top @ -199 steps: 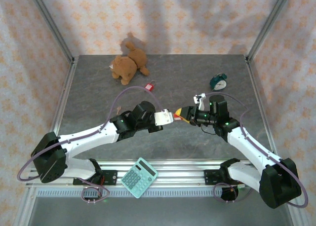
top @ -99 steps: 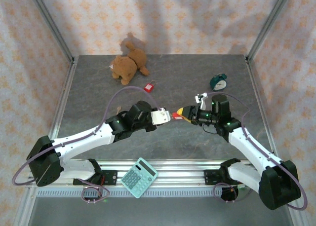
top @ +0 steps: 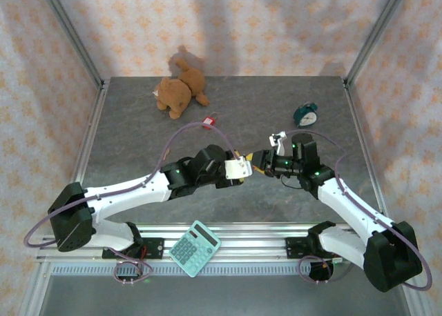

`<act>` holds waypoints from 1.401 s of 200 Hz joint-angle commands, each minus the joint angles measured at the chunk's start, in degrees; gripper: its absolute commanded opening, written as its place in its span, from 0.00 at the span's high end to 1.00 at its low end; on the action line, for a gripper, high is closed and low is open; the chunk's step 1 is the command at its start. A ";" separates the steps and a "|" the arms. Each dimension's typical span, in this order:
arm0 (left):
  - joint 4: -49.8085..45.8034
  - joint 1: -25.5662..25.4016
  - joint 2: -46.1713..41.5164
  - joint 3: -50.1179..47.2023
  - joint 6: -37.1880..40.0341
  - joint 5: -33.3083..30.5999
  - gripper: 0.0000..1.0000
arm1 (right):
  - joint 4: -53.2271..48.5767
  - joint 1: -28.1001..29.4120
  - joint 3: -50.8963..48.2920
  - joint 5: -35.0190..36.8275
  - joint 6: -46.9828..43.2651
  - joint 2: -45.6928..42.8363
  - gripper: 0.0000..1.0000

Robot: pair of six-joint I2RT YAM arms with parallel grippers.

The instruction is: Unlock with the key

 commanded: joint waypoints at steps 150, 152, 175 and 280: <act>7.02 -0.17 1.52 -1.00 -1.85 -1.20 0.76 | 1.79 1.28 0.93 0.18 -0.15 -1.59 0.80; 6.98 -0.17 1.51 -0.94 -1.93 -1.27 0.76 | 1.81 1.27 0.98 0.18 -0.18 -1.59 0.80; 7.52 -0.16 1.64 -0.85 -2.05 -2.76 0.79 | 2.00 1.28 0.76 1.16 0.33 -1.62 0.78; 29.58 -5.40 6.28 -7.56 10.45 -29.74 0.83 | -0.18 1.28 -2.36 21.42 12.08 -10.06 0.31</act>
